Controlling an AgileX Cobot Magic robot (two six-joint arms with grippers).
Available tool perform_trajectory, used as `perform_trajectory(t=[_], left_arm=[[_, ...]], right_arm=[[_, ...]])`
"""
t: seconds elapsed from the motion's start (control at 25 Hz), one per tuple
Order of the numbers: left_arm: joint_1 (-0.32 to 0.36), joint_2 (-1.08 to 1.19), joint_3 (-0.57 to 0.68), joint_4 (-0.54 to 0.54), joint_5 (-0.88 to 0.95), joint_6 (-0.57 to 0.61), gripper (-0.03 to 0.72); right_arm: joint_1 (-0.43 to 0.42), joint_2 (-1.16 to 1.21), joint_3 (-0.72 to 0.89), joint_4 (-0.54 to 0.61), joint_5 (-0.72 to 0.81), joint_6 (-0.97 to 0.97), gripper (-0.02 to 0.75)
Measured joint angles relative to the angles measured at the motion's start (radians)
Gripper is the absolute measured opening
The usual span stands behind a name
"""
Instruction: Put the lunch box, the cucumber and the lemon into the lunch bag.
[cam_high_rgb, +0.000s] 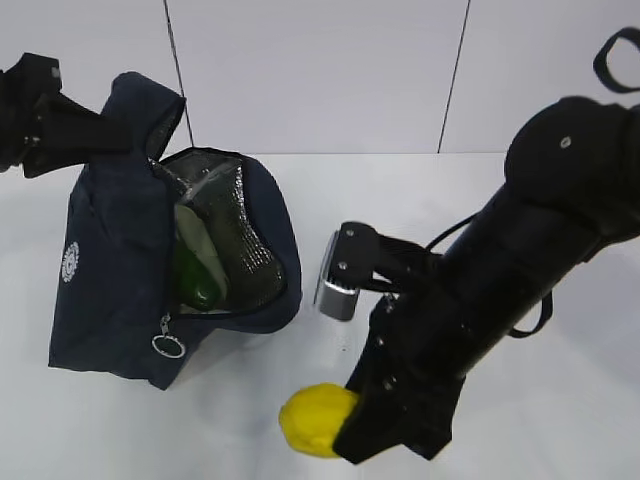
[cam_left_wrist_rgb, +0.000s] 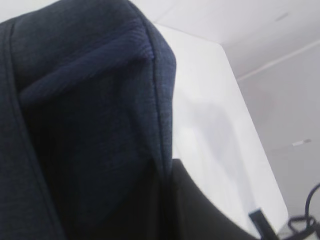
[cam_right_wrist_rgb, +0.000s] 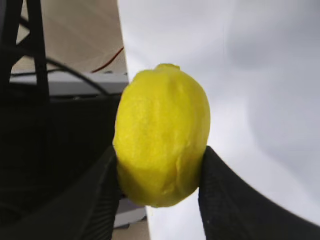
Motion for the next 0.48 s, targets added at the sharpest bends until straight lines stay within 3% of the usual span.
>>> perform_trajectory(t=[0.28,0.48], left_arm=[[0.000,0.000,0.000,0.036,0.119,0.008,-0.007],[0.000,0.000,0.000,0.041,0.199,0.010,-0.007]], right_arm=[[0.000,-0.020,-0.174,-0.002,-0.021,0.044,0.352],[0.000,-0.020,-0.225,0.076,-0.211,0.049,0.352]])
